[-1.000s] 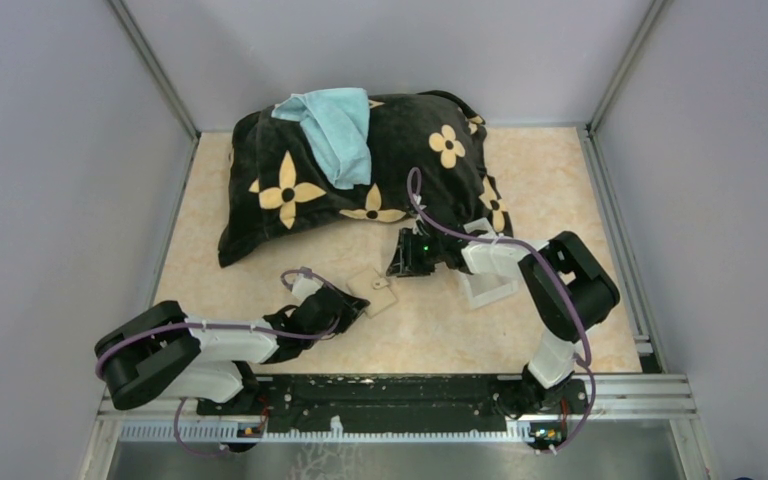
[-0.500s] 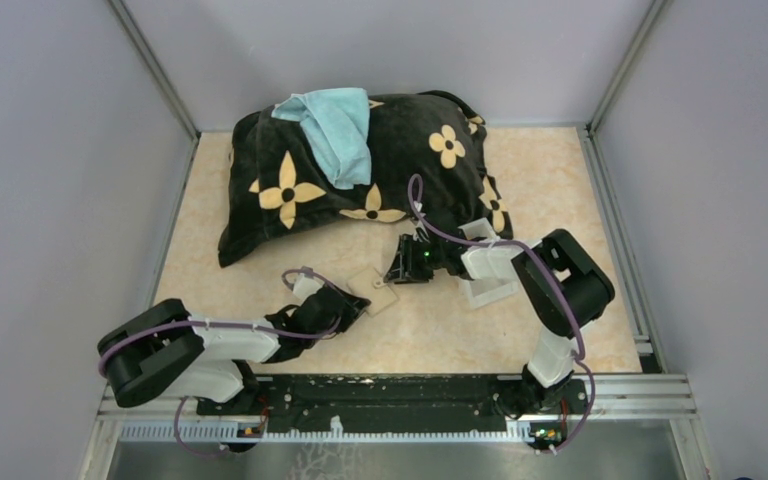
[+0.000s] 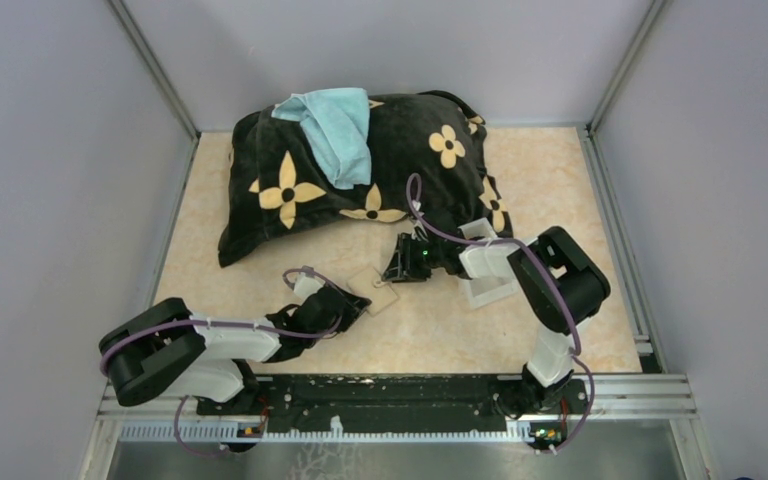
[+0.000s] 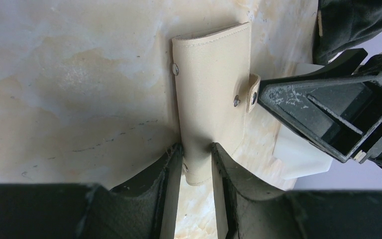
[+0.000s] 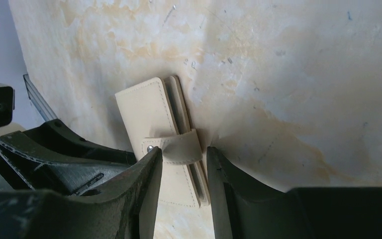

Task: Put the credit cards into the card holder
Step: Close the card holder at the center of the board.

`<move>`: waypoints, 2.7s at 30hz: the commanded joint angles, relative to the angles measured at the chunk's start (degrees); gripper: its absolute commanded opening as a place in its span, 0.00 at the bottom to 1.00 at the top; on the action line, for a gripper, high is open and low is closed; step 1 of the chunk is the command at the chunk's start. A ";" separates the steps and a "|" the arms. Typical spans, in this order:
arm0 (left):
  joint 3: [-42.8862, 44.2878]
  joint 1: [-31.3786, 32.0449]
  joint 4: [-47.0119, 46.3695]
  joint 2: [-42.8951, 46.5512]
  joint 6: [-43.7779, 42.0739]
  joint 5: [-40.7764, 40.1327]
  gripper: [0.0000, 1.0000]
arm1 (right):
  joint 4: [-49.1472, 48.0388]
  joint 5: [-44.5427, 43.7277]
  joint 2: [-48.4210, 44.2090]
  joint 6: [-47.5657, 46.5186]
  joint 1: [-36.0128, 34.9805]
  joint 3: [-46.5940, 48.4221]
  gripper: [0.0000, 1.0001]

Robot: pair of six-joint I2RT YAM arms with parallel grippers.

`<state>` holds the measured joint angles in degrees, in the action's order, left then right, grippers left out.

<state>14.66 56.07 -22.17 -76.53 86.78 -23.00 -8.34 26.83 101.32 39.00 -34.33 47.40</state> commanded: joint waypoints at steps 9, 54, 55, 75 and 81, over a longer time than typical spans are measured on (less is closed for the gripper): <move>-3.16 -0.56 11.28 -2.27 -2.81 0.38 0.37 | -1.99 2.99 4.13 -1.37 0.22 3.15 0.41; -3.31 -2.08 10.92 -3.69 -3.98 0.59 0.37 | 22.79 -3.81 10.61 -20.11 -3.08 13.44 0.45; -3.32 -2.08 10.99 -3.75 -3.86 0.61 0.37 | 23.30 -4.32 10.80 -20.30 -3.30 13.69 0.45; -3.24 -2.69 12.38 -4.15 -3.63 0.94 0.37 | 33.65 -13.36 12.82 -23.94 -5.17 18.76 0.44; -2.59 -2.84 14.18 -4.22 -3.57 0.90 0.37 | 35.50 -15.20 11.21 -24.23 -5.22 19.05 0.44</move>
<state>14.28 54.17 -23.79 -77.54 86.28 -20.95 18.28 22.35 109.67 18.46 -39.70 68.27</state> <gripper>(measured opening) 0.366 0.432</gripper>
